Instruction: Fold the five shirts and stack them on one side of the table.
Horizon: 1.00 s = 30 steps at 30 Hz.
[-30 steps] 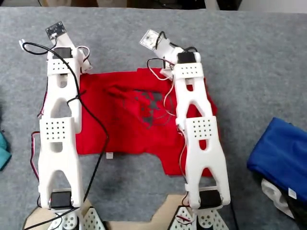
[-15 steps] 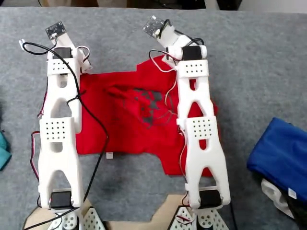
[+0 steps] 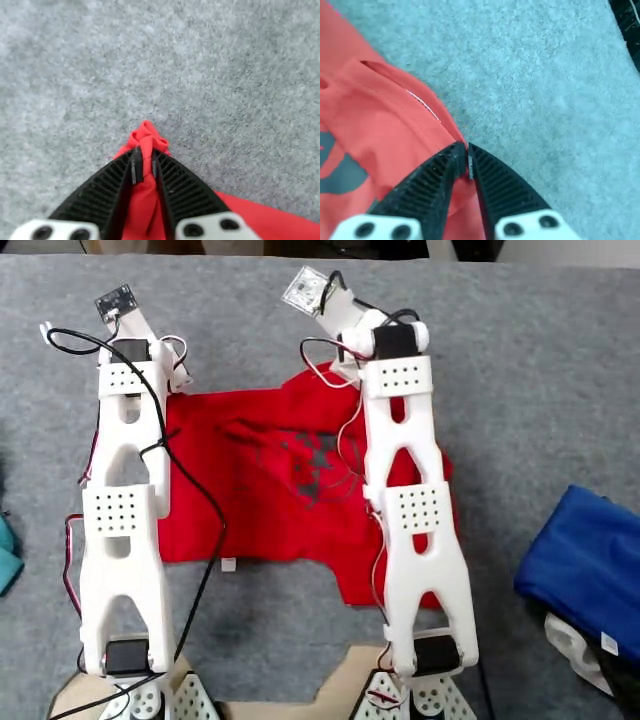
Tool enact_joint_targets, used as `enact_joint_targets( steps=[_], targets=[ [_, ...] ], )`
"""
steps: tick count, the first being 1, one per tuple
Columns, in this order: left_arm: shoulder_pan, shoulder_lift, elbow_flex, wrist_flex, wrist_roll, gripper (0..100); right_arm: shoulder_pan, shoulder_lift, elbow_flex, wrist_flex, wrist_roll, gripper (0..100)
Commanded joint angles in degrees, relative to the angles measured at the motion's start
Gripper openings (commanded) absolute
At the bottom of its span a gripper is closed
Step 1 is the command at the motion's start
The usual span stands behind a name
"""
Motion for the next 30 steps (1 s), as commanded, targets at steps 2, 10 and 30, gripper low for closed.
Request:
enact_joint_targets(
  steps=[2,10,30],
  targets=[
    [-0.7,-0.4,-2.29,-1.23,0.18,2,-0.84,-9.54,-3.21,0.09,-0.09,0.9],
    [-0.53,-1.01,-7.56,-0.88,0.53,2,-0.84,-22.9,-3.47,-3.6,0.0,0.6],
    [4.75,-25.27,-31.56,20.57,-2.73,2,2.15,-60.44,-3.21,-0.18,5.45,0.5]
  ],
)
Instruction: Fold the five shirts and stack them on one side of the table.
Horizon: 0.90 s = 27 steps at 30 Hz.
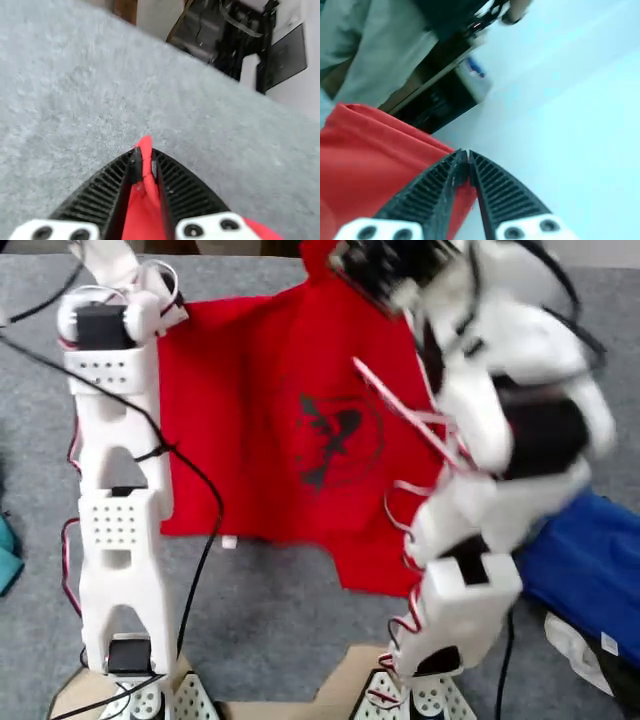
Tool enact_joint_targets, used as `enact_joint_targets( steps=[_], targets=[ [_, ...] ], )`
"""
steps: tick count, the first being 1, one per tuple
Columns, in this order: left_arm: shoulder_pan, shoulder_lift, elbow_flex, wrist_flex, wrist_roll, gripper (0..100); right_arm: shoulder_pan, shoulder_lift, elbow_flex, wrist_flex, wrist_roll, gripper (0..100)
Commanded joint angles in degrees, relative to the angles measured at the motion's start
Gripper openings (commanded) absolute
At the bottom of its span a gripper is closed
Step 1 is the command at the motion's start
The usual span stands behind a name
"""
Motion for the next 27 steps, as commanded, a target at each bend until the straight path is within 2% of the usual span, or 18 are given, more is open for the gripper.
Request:
enact_joint_targets(
  steps=[1,3,8,11,14,21,24,27],
  targets=[
    [1.14,-10.68,-2.64,5.54,-1.41,2,1.19,-8.13,-2.33,1.93,0.26,0.5],
    [1.23,-14.29,-2.64,9.93,-1.49,2,1.19,-11.38,-2.33,3.52,0.26,0.5],
    [-0.18,-24.57,1.85,10.55,-0.97,2,1.1,-18.77,-2.33,9.23,-0.7,0.5],
    [-1.23,-32.84,11.96,10.55,0.44,2,1.27,-22.73,-2.33,10.46,-2.02,0.5],
    [0.7,-44.35,24.0,10.55,0.18,2,1.19,-25.63,-2.24,13.1,-2.2,0.5],
    [12.84,-73.19,58.64,9.67,0.44,2,1.19,-30.9,-2.24,13.54,-2.73,0.5],
    [12.75,-81.01,68.48,7.03,0.35,2,1.19,-33.89,-2.24,13.89,-2.81,0.5],
    [10.11,-86.02,69.98,6.42,0.26,2,1.19,-37.05,-1.8,13.71,-2.64,0.5]
  ],
)
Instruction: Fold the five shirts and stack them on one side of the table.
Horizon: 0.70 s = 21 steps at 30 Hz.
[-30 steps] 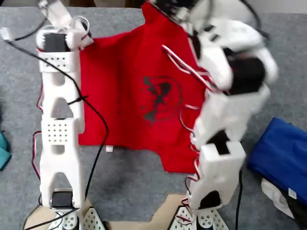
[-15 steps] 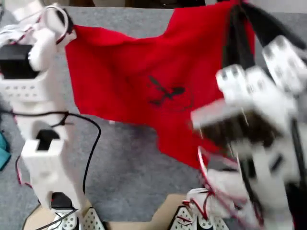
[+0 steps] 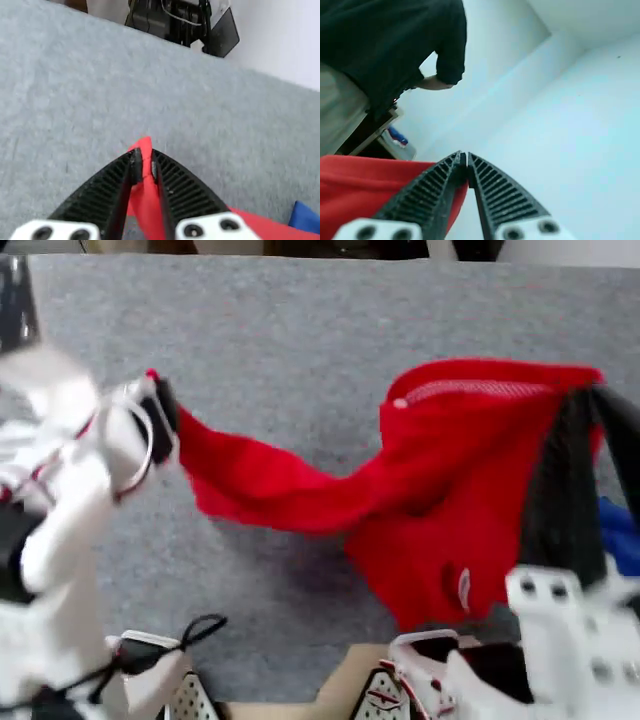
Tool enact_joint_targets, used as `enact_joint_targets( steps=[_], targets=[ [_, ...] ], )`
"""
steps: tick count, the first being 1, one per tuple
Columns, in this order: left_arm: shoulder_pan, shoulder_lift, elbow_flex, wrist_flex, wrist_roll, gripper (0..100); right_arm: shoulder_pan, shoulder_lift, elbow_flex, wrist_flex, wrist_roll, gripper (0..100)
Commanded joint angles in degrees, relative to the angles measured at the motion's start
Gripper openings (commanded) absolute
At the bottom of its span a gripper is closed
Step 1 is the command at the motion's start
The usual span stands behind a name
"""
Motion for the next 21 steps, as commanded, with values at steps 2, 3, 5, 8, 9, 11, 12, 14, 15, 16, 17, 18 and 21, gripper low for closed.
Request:
enact_joint_targets(
  steps=[2,3,5,8,9,11,12,14,15,16,17,18,21],
  targets=[
    [-2.2,-7.52,0.35,-1.58,0.18,2,1.19,-4.26,3.21,-0.7,-0.35,0.5],
    [-2.29,-8.22,-1.41,-1.49,0.26,2,1.19,-5.58,4.79,-1.32,-0.35,0.5],
    [-2.64,-9.54,-5.71,-1.41,0.26,2,1.19,-8.48,8.31,-3.78,-0.35,0.5],
    [-2.73,-10.68,-13.01,-0.35,0.09,2,1.19,-13.23,14.46,-9.67,-0.35,0.5],
    [-2.73,-11.03,-15.03,0.35,0.09,2,1.19,-14.73,16.92,-12.13,-0.35,0.5],
    [-2.73,-11.56,-17.85,1.49,0.09,2,1.27,-17.45,21.93,-16.26,-0.35,0.5],
    [-2.81,-11.82,-18.64,1.67,0.09,2,1.27,-18.68,24.31,-18.11,-0.35,0.5],
    [-2.81,-12.7,-18.9,1.67,0.09,2,1.27,-21.14,28.97,-21.36,-0.35,0.5],
    [-2.81,-13.32,-18.64,1.67,0.09,2,1.27,-22.11,30.9,-23.03,-0.35,0.5],
    [-2.81,-14.02,-18.64,1.85,0.09,2,1.27,-22.99,32.66,-24.44,-0.35,0.5],
    [-2.81,-14.73,-18.46,1.93,0.09,2,1.27,-23.6,34.07,-25.67,-0.35,0.5],
    [-2.73,-15.43,-17.76,1.93,0.09,2,1.27,-24.22,35.21,-26.73,-0.35,0.5],
    [-2.37,-17.98,-13.36,1.93,0.09,2,1.27,-25.01,37.58,-28.22,-0.35,0.5]
  ],
)
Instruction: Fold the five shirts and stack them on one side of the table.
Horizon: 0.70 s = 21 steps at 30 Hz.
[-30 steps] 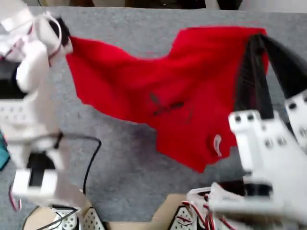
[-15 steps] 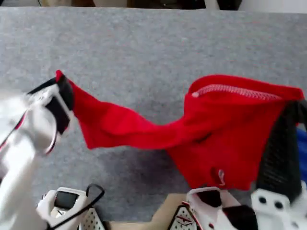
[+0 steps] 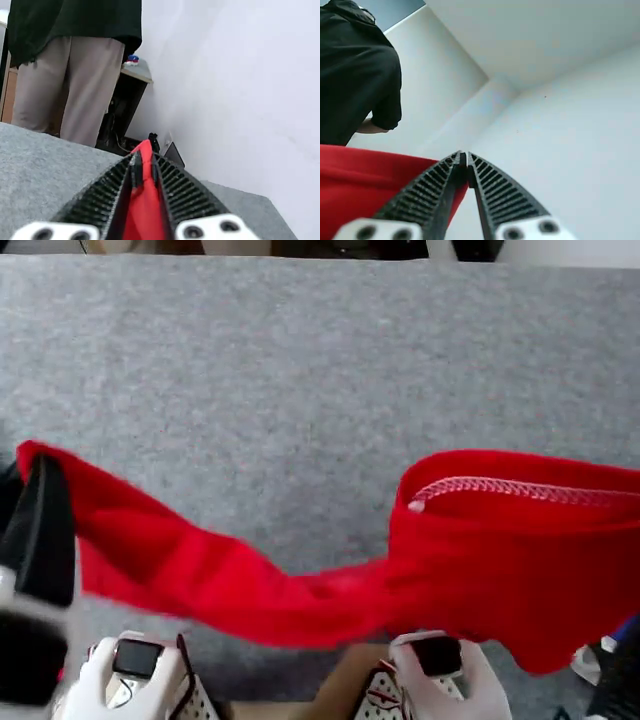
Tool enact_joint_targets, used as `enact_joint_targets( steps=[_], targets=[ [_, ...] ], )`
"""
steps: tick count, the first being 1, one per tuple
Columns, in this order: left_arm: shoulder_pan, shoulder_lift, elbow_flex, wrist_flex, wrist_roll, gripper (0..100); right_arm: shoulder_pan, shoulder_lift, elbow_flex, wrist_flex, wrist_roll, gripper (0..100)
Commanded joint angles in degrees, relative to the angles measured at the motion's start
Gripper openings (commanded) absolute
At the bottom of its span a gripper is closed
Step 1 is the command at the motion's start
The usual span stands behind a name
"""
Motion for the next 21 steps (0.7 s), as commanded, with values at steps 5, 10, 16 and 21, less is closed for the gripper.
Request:
enact_joint_targets(
  steps=[5,10,16,21],
  targets=[
    [0.09,-4.44,18.64,-1.41,0.0,2,0.57,-0.22,8.13,-2.64,-0.35,0.5],
    [-0.18,-4.97,37.98,-12.92,-2.29,2,0.22,0.66,20.79,-6.33,-0.35,0.5],
    [-5.8,-4.44,60.84,-37.36,-2.46,2,0.22,5.49,37.67,-16.88,-0.62,0.5],
    [-10.37,0.75,73.14,-57.32,-2.46,2,0.31,13.05,49.01,-27.96,-0.53,0.5]
  ],
)
